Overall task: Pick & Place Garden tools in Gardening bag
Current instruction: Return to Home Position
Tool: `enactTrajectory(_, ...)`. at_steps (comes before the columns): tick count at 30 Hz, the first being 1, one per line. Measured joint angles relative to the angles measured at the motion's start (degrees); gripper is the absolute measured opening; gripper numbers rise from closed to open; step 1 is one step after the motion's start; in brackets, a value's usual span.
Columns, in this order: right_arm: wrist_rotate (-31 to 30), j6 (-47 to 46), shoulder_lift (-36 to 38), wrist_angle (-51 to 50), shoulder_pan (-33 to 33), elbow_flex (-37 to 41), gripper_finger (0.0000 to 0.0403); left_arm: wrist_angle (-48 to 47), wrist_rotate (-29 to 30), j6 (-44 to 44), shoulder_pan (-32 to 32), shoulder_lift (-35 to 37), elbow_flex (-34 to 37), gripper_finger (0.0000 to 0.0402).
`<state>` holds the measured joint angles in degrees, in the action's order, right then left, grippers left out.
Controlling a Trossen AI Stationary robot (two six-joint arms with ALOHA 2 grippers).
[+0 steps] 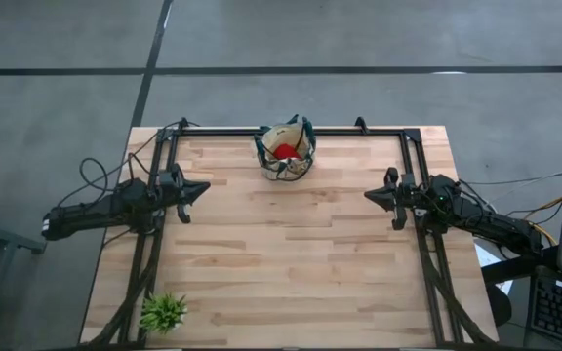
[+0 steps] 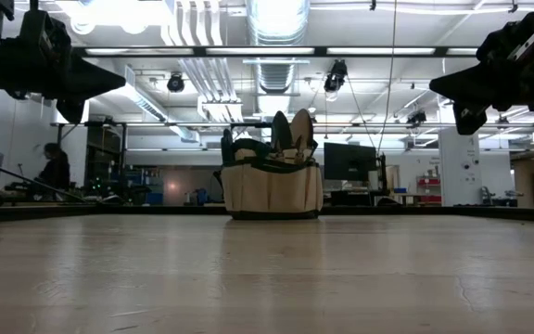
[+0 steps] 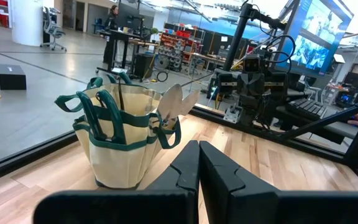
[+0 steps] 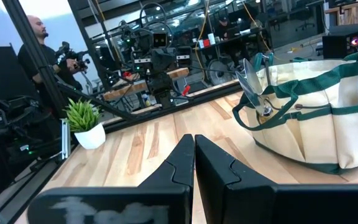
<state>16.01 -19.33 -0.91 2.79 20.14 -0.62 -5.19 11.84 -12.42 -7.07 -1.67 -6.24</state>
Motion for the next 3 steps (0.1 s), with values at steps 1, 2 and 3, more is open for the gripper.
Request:
enactTrajectory(1, 0.0, 0.0, 0.0, 0.0, 0.0, 0.0, 0.0008, 0.0, 0.0, 0.0, 0.0, 0.0, 0.0, 0.0012)
enactTrajectory(2, 0.0, 0.0, 0.0, 0.0, 0.0, 0.0, 0.0008, 0.0, 0.0, 0.0, 0.0, 0.0, 0.0, 0.0012)
enactTrajectory(3, 0.0, 0.0, 0.0, 0.0, 0.0, 0.0, 0.0008, 0.0, 0.0, 0.0, 0.0, 0.0, 0.0, 0.0012)
